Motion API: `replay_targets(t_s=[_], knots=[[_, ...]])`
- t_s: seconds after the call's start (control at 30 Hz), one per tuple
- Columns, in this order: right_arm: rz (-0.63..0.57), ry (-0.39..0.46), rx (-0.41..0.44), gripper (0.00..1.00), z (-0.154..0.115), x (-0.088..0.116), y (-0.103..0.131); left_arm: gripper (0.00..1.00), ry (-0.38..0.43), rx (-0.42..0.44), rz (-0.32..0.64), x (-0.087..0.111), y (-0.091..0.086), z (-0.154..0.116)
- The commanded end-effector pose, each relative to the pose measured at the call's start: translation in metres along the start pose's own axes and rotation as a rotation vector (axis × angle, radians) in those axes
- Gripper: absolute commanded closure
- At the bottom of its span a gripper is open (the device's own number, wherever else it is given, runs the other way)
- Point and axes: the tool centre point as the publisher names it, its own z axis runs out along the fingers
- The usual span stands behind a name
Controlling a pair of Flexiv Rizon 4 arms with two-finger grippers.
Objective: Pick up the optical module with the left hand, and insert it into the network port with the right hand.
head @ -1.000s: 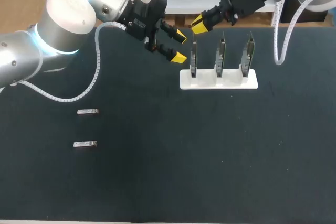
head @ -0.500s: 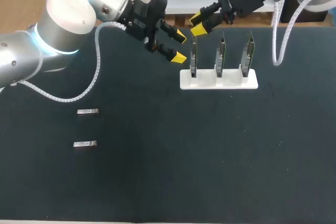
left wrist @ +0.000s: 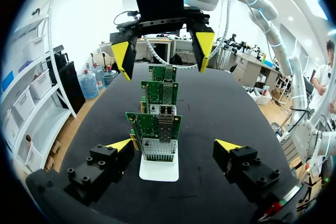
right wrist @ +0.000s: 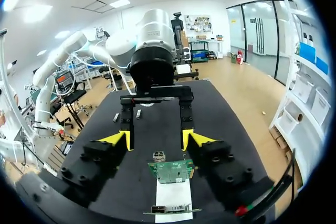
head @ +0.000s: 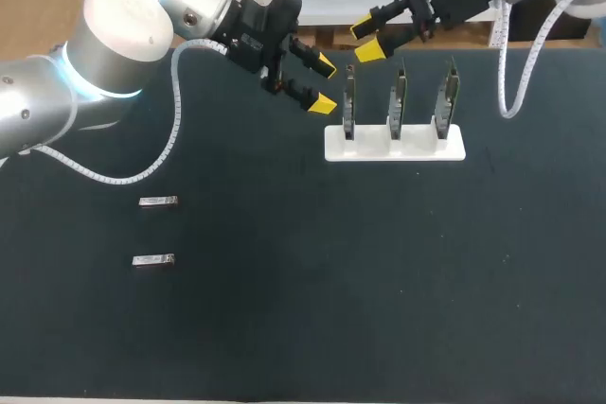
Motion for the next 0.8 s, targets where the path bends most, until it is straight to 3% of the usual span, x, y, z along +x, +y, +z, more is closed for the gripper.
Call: replay_targets(t_s=[0.03,0.8], knots=[[0.001,0.008,0.007,1.0,0.003,0.001,-0.001,0.0,0.003,-0.001,-0.001,0.0,0.0,0.0],[-0.006,0.065,-0.005,1.0,0.016,0.01,-0.005,0.0,0.003,-0.001,-0.001,0.0,0.0,0.0]])
